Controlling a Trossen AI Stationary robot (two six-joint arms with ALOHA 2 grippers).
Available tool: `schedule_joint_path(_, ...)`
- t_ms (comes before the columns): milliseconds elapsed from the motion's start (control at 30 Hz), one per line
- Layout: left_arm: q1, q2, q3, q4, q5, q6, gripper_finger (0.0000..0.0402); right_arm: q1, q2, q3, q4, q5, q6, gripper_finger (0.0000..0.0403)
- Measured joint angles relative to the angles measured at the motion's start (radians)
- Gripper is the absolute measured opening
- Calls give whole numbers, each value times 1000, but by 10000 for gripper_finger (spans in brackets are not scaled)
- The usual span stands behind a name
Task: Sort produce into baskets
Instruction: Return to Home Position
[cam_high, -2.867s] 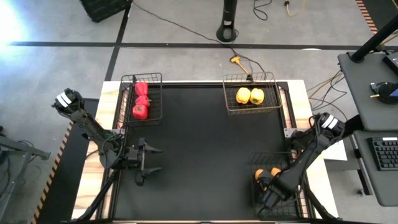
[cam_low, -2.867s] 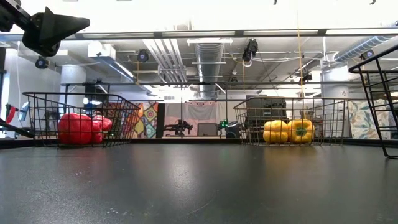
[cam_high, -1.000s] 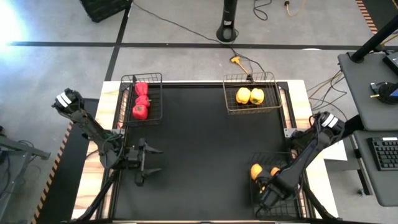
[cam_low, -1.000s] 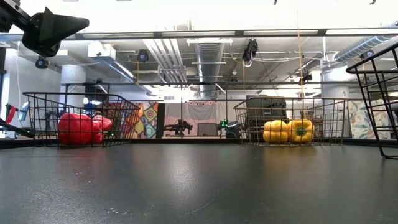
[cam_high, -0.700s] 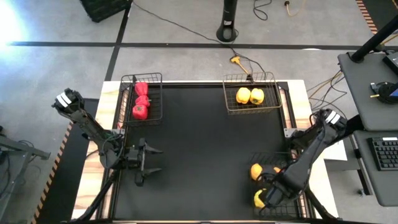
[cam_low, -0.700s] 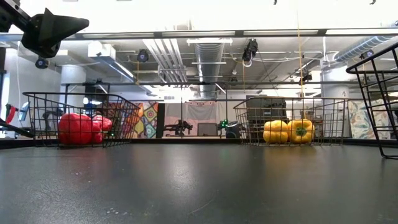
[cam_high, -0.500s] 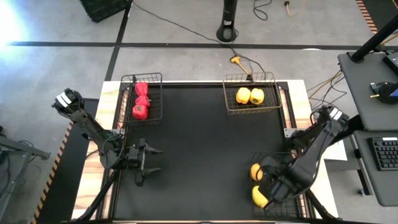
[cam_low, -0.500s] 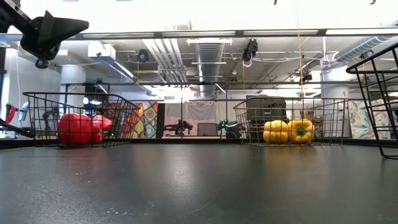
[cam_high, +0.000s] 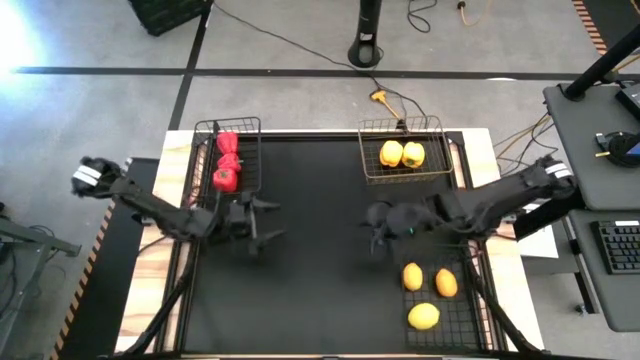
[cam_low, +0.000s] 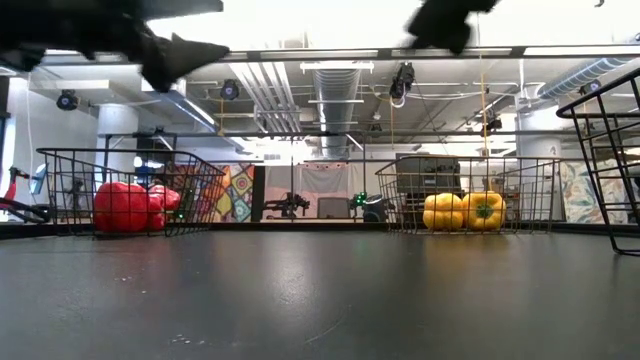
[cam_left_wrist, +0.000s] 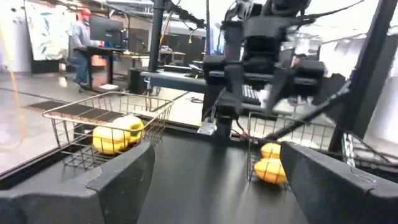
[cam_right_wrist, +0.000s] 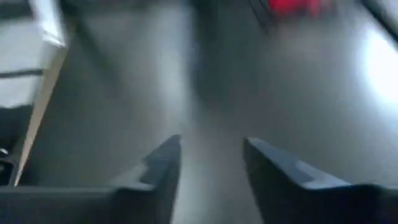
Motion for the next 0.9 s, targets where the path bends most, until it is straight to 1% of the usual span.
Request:
schedule_joint_path(67, 86, 2, 3, -2, 80, -25, 329, -65, 6, -58, 248, -98, -205, 130)
schedule_joint_path(100, 120, 1, 4, -6, 94, -26, 329, -92, 8, -80, 341, -137, -278, 106)
schedule_joint_path(167, 165, -12, 7, -18, 97, -15, 329, -140, -3, -116, 433, -192, -383, 61)
schedule_joint_path(233, 194, -34, 7, -33, 102, 8, 329, -175, -41, -160, 471, -215, -446, 24)
schedule_joint_path(400, 215, -145, 7, -178, 122, 15, 329, -220, -243, -339, 489, -224, -471, 12)
schedule_joint_path(500, 250, -200, 7, -207, 152, 26, 329, -220, -386, -466, 523, -258, -468, 10)
schedule_joint_path(600, 336, -206, 30, -202, 248, 33, 329, -223, -511, -571, 590, -270, -450, 9)
schedule_joint_path(667, 388, -199, 54, -234, 307, 49, 329, -226, -580, -625, 598, -267, -428, 9)
schedule_joint_path(767, 417, -212, 89, -359, 344, 63, 329, -223, -677, -697, 605, -269, -407, 9)
schedule_joint_path(900, 420, -294, 132, -552, 348, 89, 329, -216, -790, -817, 687, -276, -404, 9)
